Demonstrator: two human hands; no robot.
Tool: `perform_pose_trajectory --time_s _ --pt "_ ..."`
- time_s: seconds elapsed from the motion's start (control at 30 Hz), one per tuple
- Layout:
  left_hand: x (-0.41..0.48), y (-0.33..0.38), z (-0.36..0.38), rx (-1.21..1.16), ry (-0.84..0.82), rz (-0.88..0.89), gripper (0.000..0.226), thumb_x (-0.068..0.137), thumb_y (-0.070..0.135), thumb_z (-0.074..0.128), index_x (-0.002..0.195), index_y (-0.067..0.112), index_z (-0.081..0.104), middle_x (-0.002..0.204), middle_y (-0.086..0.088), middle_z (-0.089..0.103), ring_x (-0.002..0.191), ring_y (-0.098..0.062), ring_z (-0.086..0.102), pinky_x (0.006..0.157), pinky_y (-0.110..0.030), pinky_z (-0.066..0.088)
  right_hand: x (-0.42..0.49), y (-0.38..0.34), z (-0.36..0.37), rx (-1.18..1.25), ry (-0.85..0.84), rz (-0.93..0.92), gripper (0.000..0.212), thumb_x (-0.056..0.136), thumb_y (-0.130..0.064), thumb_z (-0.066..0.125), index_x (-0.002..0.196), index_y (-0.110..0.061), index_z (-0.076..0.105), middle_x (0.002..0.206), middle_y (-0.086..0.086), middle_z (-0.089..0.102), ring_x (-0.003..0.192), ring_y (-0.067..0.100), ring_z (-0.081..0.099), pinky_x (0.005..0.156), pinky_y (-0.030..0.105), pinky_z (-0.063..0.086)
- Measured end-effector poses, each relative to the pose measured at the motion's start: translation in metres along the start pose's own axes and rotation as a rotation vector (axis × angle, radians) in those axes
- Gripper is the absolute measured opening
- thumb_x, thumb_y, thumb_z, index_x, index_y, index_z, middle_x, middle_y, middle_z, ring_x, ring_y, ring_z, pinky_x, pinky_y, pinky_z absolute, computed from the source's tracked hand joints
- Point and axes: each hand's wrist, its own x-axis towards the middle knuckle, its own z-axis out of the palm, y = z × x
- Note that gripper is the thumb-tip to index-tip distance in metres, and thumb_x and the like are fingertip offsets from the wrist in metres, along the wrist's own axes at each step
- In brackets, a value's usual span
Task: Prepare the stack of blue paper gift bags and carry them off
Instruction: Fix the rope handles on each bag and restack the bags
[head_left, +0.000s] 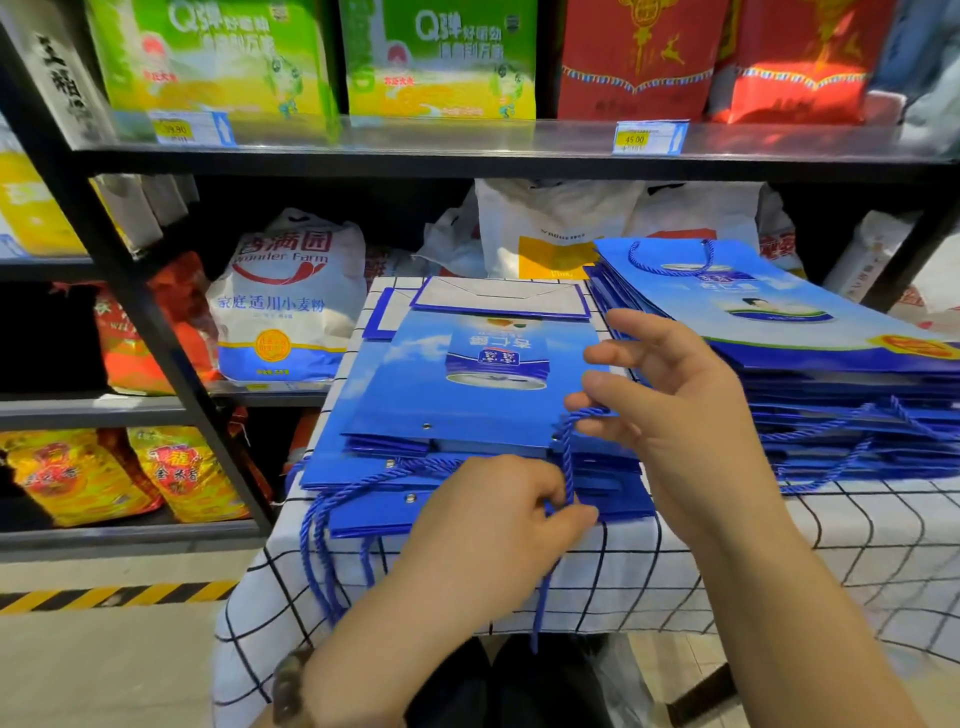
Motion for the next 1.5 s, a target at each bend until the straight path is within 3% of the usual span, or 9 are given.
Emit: perform_pose_trajectory --time_s 0.1,0.43,0.6,0.7,0.77,0.9,1.2,1.4,1.5 --pt "0.002 -0.004 -0.011 -0.056 0.059 -0.025 0.042 0.083 0.037 0.060 0.051 0.020 0.041 0.043 0.003 0.038 0.046 -0.010 0.034 0.053 -0.027 0.031 0.011 0.000 -0.006 -0.015 0.071 -0.041 0.037 0.083 0.010 0.056 0.098 -0.023 0.057 0.089 0.004 0.058 0.055 0.010 0.065 0.053 0.018 0.052" --pt "0.015 -0.025 -0.088 -0.262 0.129 -0.149 0.032 0.092 0.027 0.051 0.066 0.012 0.060 0.041 0.002 0.052 0.034 -0.006 0.042 0.038 -0.016 0.037 0.042 0.011 -0.019 -0.153 0.250 -0.100 0.036 0.087 0.004 0.054 0.113 -0.019 0.049 0.093 0.003 0.056 0.059 0.007 0.066 0.052 0.019 0.051" --pt "0.038 -0.031 -0.084 -0.384 0.248 -0.163 0.029 0.097 0.023 0.044 0.077 0.021 0.065 0.042 0.004 0.042 0.033 -0.004 0.031 0.034 -0.013 0.027 0.038 0.023 -0.015 -1.015 0.294 -0.254 0.039 0.088 -0.026 0.058 0.125 -0.023 0.046 0.104 -0.003 0.047 0.082 0.018 0.049 0.067 0.030 0.036" --pt "0.049 -0.031 -0.080 -0.454 0.207 -0.199 0.022 0.097 0.013 0.044 0.092 0.016 0.065 0.060 -0.002 0.049 0.035 -0.002 0.037 0.036 -0.012 0.031 0.030 0.029 -0.001 -0.988 0.072 -0.415 0.011 0.085 -0.029 0.060 0.094 -0.023 0.063 0.082 -0.005 0.055 0.072 0.013 0.052 0.065 0.030 0.042" --pt "0.054 -0.032 -0.079 -0.463 0.177 -0.194 0.017 0.095 0.008 0.049 0.104 0.014 0.062 0.068 -0.003 0.056 0.039 0.001 0.046 0.039 -0.012 0.038 0.023 0.037 0.007 -1.069 -0.023 -0.546 0.018 0.083 -0.037 0.055 0.078 -0.023 0.066 0.070 -0.007 0.055 0.061 0.009 0.048 0.057 0.027 0.044" --pt "0.056 -0.035 -0.073 -0.456 0.113 -0.158 0.028 0.085 0.002 0.062 0.109 0.017 0.060 0.059 0.003 0.060 0.053 -0.003 0.059 0.052 -0.012 0.049 0.016 0.048 0.018 -0.908 -0.224 -0.435 0.024 0.076 -0.043 0.060 0.082 -0.024 0.071 0.068 -0.012 0.055 0.060 0.004 0.049 0.061 0.031 0.048" --pt "0.058 -0.034 -0.063 -0.869 0.160 -0.234 0.022 0.086 -0.002 0.059 0.092 0.018 0.061 0.071 -0.004 0.069 0.060 -0.008 0.066 0.054 -0.015 0.052 0.021 0.057 0.037 -0.898 -0.090 -0.239 0.020 0.080 -0.044 0.065 0.084 -0.025 0.069 0.076 -0.008 0.063 0.072 0.011 0.055 0.070 0.035 0.048" --pt "0.056 -0.036 -0.061 -0.749 0.113 -0.238 0.028 0.087 0.017 0.063 0.114 0.021 0.056 0.089 -0.006 0.071 0.073 -0.013 0.067 0.056 -0.018 0.052 0.023 0.058 0.033 -0.845 -0.030 -0.294 0.013 0.086 -0.029 0.063 0.083 -0.019 0.071 0.079 -0.002 0.067 0.076 0.017 0.058 0.070 0.038 0.048" --pt "0.053 -0.034 -0.060 -0.788 0.045 -0.283 0.036 0.083 0.009 0.066 0.115 0.020 0.053 0.071 -0.005 0.071 0.060 -0.012 0.066 0.053 -0.017 0.053 0.027 0.058 0.029 -0.779 -0.005 -0.281 0.011 0.080 -0.027 0.069 0.072 -0.019 0.067 0.070 -0.006 0.063 0.068 0.014 0.054 0.066 0.038 0.047"
